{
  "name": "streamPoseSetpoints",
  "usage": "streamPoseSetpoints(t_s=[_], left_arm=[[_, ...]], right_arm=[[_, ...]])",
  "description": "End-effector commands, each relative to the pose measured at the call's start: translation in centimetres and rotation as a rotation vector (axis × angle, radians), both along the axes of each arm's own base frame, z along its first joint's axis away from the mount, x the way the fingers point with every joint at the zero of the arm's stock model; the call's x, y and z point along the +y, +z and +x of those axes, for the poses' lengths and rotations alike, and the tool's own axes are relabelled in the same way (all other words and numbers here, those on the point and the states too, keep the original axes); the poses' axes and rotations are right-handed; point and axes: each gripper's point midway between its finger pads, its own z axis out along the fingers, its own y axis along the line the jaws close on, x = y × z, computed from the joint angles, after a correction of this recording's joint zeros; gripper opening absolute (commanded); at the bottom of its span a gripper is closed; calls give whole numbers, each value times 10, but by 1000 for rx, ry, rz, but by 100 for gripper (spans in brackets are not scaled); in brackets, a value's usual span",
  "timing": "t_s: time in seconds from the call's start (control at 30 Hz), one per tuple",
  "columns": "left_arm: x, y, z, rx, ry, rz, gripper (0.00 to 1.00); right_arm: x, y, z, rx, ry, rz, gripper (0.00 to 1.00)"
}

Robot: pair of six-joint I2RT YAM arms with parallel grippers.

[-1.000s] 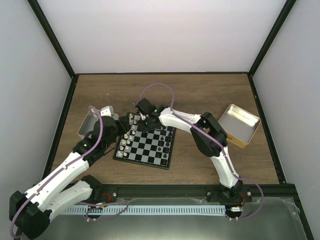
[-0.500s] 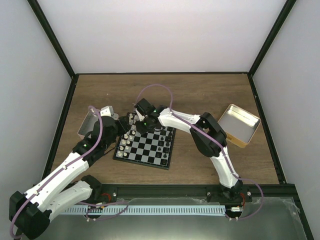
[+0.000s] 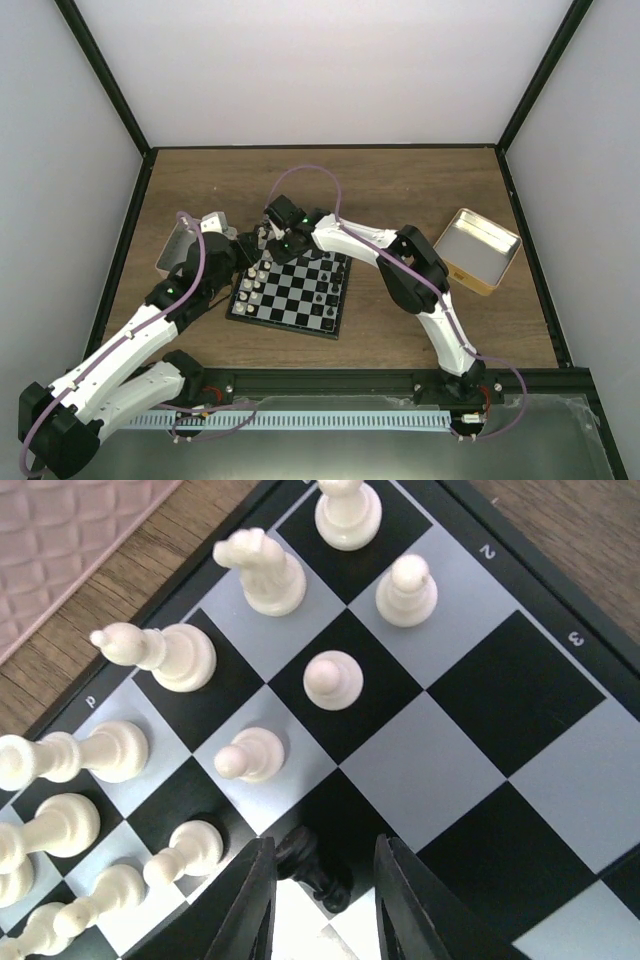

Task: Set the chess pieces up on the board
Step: Pick up the chess piece from the chessboard.

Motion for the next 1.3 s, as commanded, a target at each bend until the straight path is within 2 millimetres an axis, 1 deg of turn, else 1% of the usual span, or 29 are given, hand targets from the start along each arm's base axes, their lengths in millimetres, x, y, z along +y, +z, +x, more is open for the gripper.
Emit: streamPoseSetpoints(t_s=[0.0,0.27,0.43,0.57,0.7,0.8,0.93,1.0,1.17,1.27], left_arm=[[2,-1,0,-4,8,-5,61],[1,0,1,-5,5,-6,61],[0,-2,1,-1,2,-5,61],[0,-2,1,1,1,-5,61],[2,-2,0,1,9,-1,61],[3,-2,-1,-1,11,0,61],[2,-2,0,-1,9,-2,61],[1,-3,0,1,7,-3,61],[1,-3,0,3,5,-4,61],[0,-5,-1,8,1,-7,61]], right_arm=[[3,-2,3,-17,-2,-31,28],[-3,-1,0,-4,-8,-51,27],[1,2,1,-13,11,-31,28],[6,-4,4,-13,14,-35,31],[5,-12,8,-15,-1,-62,31],[2,-14,9,-31,-10,-90,30],[-3,-16,9,-39,-24,-115,24],[-5,-15,9,-43,-35,-122,23],[-5,-7,10,-51,-60,-102,19],[-2,-1,10,-45,-85,-62,17]])
